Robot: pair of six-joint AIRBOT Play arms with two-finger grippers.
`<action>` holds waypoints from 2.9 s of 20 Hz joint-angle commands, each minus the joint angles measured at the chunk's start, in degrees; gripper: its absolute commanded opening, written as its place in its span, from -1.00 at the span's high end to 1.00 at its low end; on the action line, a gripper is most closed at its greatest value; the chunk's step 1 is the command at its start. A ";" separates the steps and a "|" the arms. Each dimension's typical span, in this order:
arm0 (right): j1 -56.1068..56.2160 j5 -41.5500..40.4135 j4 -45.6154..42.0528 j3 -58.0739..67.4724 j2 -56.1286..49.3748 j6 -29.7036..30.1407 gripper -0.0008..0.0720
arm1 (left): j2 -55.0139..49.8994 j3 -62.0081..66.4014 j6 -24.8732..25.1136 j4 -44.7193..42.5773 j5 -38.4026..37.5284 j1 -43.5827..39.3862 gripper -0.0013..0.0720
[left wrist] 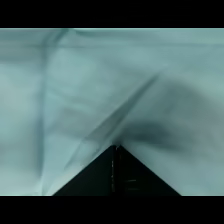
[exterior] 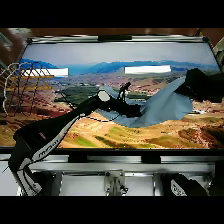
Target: Fold the shirts.
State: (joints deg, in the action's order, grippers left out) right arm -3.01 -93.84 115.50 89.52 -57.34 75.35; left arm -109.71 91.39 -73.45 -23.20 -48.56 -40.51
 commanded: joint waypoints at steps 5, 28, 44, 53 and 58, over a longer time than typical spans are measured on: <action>0.04 10.60 2.60 0.04 -2.40 4.02 0.85 | 14.32 -0.07 -2.62 -12.98 -4.09 9.73 0.90; 32.30 49.79 15.06 0.04 -44.24 0.94 -0.48 | 57.83 -0.04 -14.86 -43.91 -22.43 49.79 0.90; 8.63 29.42 9.64 -29.42 -27.26 9.44 -0.87 | 57.31 -0.07 -14.25 -44.13 -22.47 49.79 0.89; 10.25 37.40 13.25 -33.68 -29.79 10.67 -0.87 | 57.31 -0.07 -14.25 -44.13 -22.45 49.79 0.89; 15.50 45.51 22.77 -33.35 -32.74 17.33 -0.25 | 57.31 -0.04 -14.25 -44.13 -22.47 49.79 0.89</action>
State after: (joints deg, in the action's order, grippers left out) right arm 10.26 -54.04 132.55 56.07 -89.01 88.29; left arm -52.38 91.35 -87.70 -67.33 -71.02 9.23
